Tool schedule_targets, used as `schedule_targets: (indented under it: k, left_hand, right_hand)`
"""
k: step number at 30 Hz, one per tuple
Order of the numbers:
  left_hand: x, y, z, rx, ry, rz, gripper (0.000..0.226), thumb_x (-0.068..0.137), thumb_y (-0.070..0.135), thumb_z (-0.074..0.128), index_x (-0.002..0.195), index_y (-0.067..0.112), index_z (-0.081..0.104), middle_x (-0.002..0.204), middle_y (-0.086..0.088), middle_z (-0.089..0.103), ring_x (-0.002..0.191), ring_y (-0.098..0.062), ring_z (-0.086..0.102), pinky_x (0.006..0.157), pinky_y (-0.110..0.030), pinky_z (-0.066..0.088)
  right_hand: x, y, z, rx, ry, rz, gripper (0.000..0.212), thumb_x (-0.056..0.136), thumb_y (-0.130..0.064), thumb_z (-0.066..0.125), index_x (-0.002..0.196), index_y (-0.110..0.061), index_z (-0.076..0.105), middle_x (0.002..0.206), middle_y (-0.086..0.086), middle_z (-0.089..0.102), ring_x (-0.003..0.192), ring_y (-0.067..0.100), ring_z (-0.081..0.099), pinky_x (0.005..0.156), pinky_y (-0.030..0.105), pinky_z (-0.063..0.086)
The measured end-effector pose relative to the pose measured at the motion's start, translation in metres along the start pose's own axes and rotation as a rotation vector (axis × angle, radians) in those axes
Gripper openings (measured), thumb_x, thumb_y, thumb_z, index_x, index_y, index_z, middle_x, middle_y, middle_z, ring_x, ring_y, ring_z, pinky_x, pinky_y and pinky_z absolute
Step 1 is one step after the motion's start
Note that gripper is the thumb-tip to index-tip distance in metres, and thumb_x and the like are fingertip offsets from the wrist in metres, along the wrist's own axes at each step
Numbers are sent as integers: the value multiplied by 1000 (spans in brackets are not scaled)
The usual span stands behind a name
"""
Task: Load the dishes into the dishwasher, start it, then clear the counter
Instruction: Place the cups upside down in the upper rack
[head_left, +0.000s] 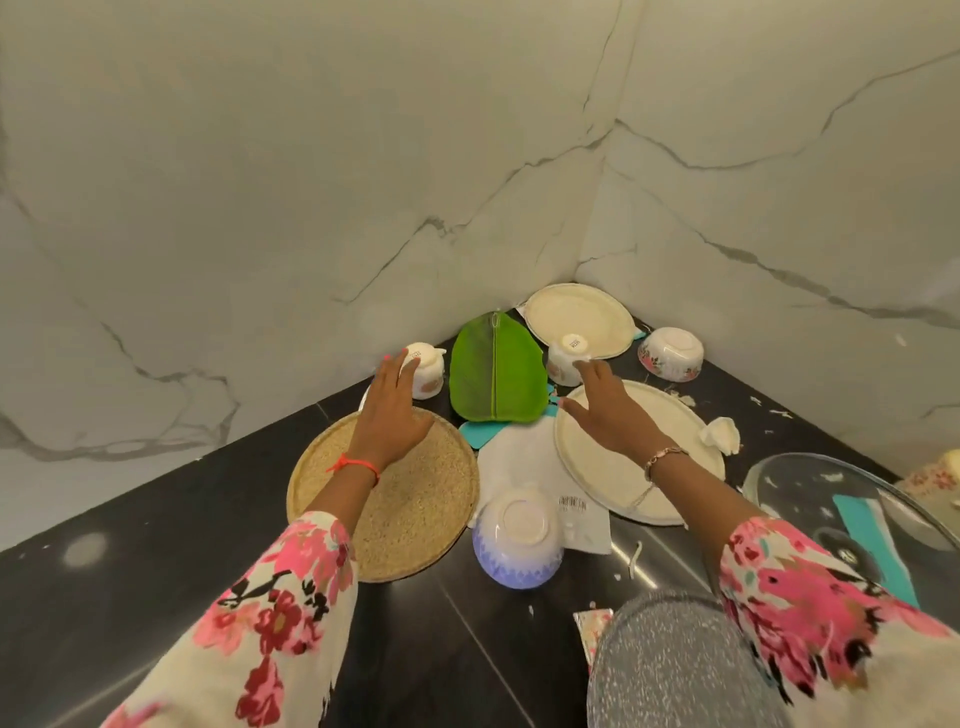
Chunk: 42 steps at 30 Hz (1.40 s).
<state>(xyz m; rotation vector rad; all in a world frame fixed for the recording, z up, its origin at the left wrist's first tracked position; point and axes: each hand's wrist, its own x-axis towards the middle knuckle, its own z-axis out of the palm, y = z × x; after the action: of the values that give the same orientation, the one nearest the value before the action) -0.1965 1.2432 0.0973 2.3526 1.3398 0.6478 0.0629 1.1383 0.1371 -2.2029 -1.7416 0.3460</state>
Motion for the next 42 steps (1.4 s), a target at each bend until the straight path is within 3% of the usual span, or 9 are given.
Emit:
schedule_targets:
  k: [5,10,16,19,23,27,32,38,42]
  left_hand:
    - [49,-2,-3,159,-140,55,79,77,16,68,145,10,29,157,-11,14,145,-33,9,119,-41,9]
    - [79,-1,1,248,-358,-9,71,79,17,68,142,16,35,151,-10,24,137,-34,21,108,-48,31]
    - [92,-1,7,309,-381,-53,60,89,19,59,143,20,33,143,-13,28,123,-43,33,99,-51,40]
    - [94,-1,10,349,-373,-76,59,89,18,59,142,19,32,141,-14,32,122,-43,33,100,-50,39]
    - [94,3,11,339,-355,-94,58,88,15,60,141,16,35,138,-14,35,124,-40,33,95,-50,44]
    - [81,9,4,269,-266,-104,54,86,16,61,137,17,41,133,-14,39,120,-38,36,91,-50,46]
    - [56,31,-16,201,-220,-124,59,82,16,65,136,17,43,128,-13,41,119,-34,35,90,-48,47]
    - [0,69,-42,138,-290,-135,72,70,14,74,137,17,45,127,-13,43,119,-37,39,96,-45,43]
    - [-42,87,-50,105,-328,-106,76,67,16,77,136,16,46,127,-14,45,115,-35,50,95,-38,46]
  right_hand:
    - [52,7,-2,-66,-41,8,74,89,-28,61,147,-12,19,153,18,12,135,41,24,106,47,31]
    - [88,20,5,-136,-107,66,76,87,-30,63,148,-17,19,154,18,5,134,45,22,106,48,30]
    - [106,28,21,-109,-125,109,77,87,-27,63,148,-21,17,149,23,9,125,51,32,106,45,29]
    - [109,26,24,-111,-59,101,65,91,-28,57,146,-19,23,146,23,14,119,49,38,104,43,33]
    - [109,22,21,-62,-30,79,60,87,-16,63,139,-15,34,140,20,21,112,45,44,96,41,39]
    - [96,15,9,-46,66,71,52,89,-17,59,136,-16,37,132,20,28,109,42,44,86,42,43]
    - [61,-2,-18,-35,31,71,54,88,-26,60,136,-18,37,124,19,39,112,41,44,88,43,43]
    - [-21,-28,-34,-18,-58,52,59,78,-27,70,131,-22,44,123,15,43,112,39,50,90,42,46]
    - [-81,-42,-30,-44,-83,75,70,79,-29,71,139,-27,36,130,14,42,117,36,49,91,40,44]
